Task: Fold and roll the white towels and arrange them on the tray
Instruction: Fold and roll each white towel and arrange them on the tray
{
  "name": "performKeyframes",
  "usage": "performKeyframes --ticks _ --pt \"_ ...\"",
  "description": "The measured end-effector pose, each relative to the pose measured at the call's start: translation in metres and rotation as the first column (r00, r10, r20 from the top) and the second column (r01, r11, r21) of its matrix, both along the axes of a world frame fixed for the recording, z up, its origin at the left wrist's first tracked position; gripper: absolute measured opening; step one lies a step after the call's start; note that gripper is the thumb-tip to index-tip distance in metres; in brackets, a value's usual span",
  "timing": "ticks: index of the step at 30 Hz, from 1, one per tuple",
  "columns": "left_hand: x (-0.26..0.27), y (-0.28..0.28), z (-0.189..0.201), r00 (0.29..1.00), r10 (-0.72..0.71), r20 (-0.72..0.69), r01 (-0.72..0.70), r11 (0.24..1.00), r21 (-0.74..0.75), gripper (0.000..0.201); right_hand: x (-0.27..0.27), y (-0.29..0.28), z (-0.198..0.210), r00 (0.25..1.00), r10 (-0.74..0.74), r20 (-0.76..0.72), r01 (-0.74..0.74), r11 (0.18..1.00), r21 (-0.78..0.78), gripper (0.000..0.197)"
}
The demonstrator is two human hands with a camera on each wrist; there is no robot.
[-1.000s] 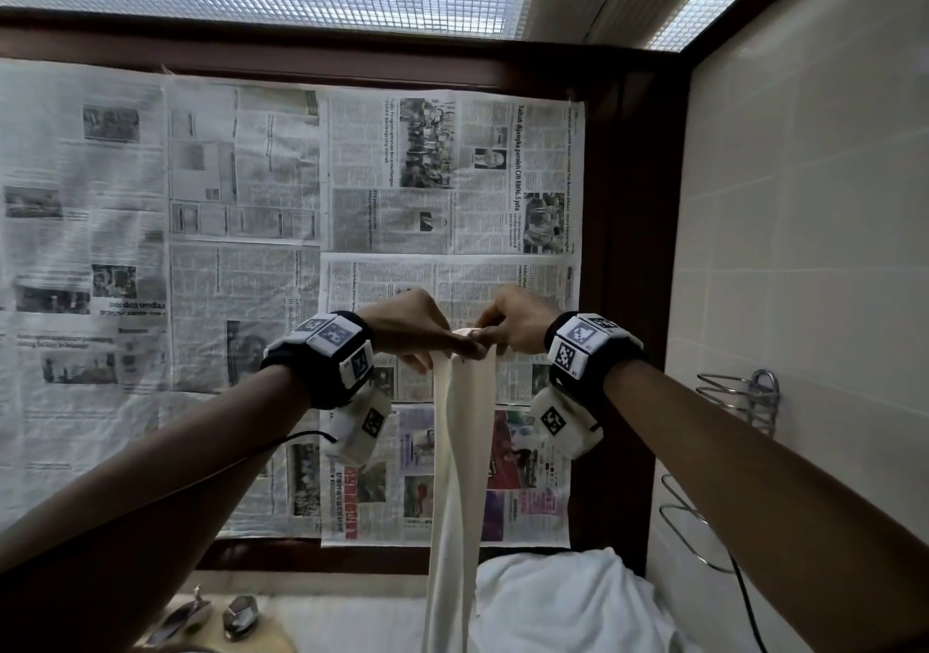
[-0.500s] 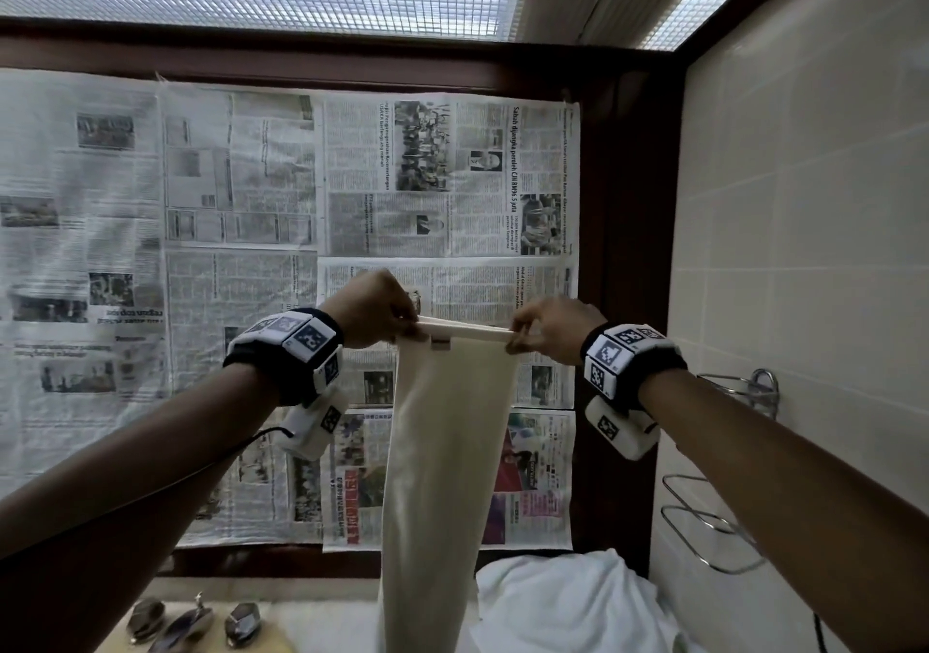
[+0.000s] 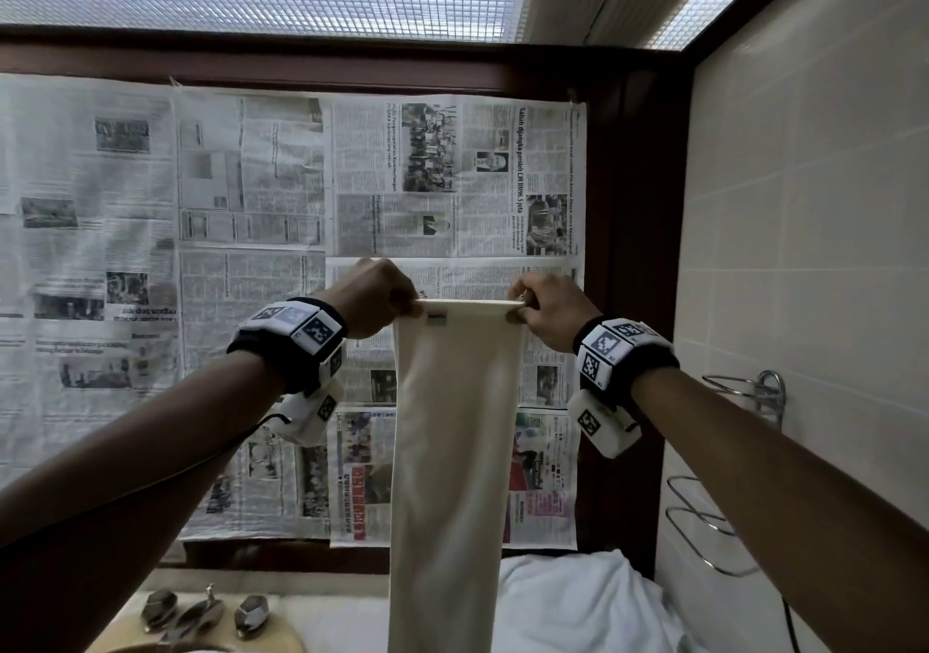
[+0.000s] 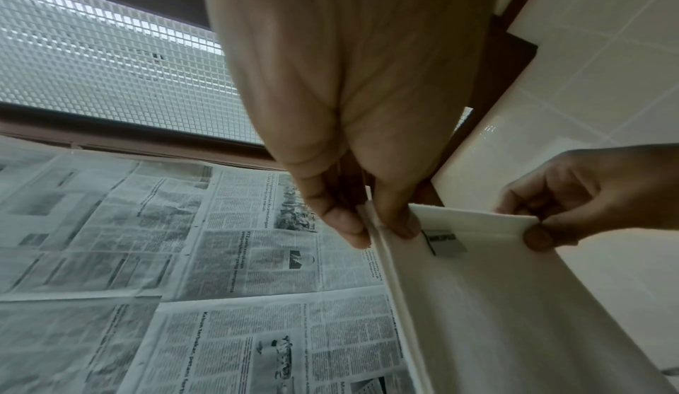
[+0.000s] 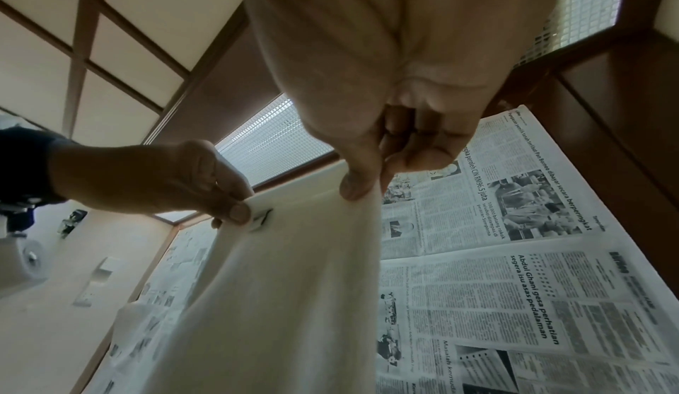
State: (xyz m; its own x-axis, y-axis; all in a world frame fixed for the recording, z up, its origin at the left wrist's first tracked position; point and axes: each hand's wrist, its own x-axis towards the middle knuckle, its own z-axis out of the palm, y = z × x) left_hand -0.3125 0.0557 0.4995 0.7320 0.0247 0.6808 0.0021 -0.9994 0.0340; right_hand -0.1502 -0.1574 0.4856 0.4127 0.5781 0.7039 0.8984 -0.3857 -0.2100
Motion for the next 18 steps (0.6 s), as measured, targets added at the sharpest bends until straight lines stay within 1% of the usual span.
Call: performKeyframes --ticks 2,4,6,8,9,10,11,12,13,14,15,17,18 --pt "0.000 -0.001 -0.002 0.999 0.009 0.031 -0.009 1.000 -0.010 0.017 -0.003 -0.004 0.000 1.000 0.005 -0.014 -0.005 1.000 0.007 0.002" --pt "0.000 -0.001 -0.005 0.998 0.014 0.057 -0.013 1.000 -0.017 0.018 -0.006 -0.007 -0.002 0.999 0.018 -0.042 -0.017 0.999 0.034 0.005" --pt "-0.003 -0.004 -0.009 0.998 0.015 0.053 -0.012 0.999 -0.049 0.017 -0.009 -0.010 -0.007 0.996 0.046 -0.078 -0.040 0.997 0.073 0.009" --pt "-0.005 -0.008 -0.014 0.998 0.000 0.058 0.007 0.992 -0.126 0.014 -0.011 -0.011 -0.013 0.991 0.086 -0.106 -0.073 0.989 0.126 0.010" --pt "-0.008 -0.012 -0.015 0.997 -0.030 0.064 0.044 0.974 -0.222 0.011 -0.015 -0.014 -0.016 0.985 0.111 -0.130 -0.089 0.982 0.166 0.009" --pt "-0.012 -0.015 -0.017 0.993 -0.089 0.083 0.113 0.923 -0.367 0.010 -0.019 -0.016 -0.018 0.977 0.145 -0.155 -0.108 0.969 0.224 0.008" --pt "-0.018 -0.021 -0.018 0.980 -0.162 0.112 0.197 0.827 -0.527 0.011 -0.026 -0.020 -0.019 0.968 0.183 -0.170 -0.129 0.950 0.285 0.009" --pt "-0.024 -0.027 -0.021 0.959 -0.238 0.151 0.278 0.703 -0.654 0.012 -0.034 -0.024 -0.020 0.963 0.214 -0.163 -0.149 0.929 0.338 0.011" --pt "-0.030 -0.034 -0.023 0.939 -0.285 0.192 0.332 0.610 -0.719 0.014 -0.043 -0.027 -0.019 0.964 0.229 -0.138 -0.164 0.914 0.371 0.014" --pt "-0.036 -0.041 -0.025 0.925 -0.305 0.227 0.368 0.571 -0.734 0.015 -0.051 -0.030 -0.017 0.965 0.239 -0.108 -0.179 0.902 0.393 0.017" --pt "-0.042 -0.048 -0.025 0.917 -0.308 0.255 0.392 0.568 -0.724 0.017 -0.059 -0.032 -0.015 0.966 0.245 -0.088 -0.189 0.892 0.410 0.018" --pt "-0.050 -0.059 -0.024 0.901 -0.292 0.322 0.435 0.599 -0.672 0.022 -0.071 -0.036 -0.011 0.963 0.261 -0.070 -0.203 0.870 0.449 0.020" --pt "-0.053 -0.064 -0.022 0.888 -0.289 0.357 0.459 0.602 -0.654 0.024 -0.076 -0.039 -0.009 0.963 0.264 -0.062 -0.205 0.857 0.473 0.019"
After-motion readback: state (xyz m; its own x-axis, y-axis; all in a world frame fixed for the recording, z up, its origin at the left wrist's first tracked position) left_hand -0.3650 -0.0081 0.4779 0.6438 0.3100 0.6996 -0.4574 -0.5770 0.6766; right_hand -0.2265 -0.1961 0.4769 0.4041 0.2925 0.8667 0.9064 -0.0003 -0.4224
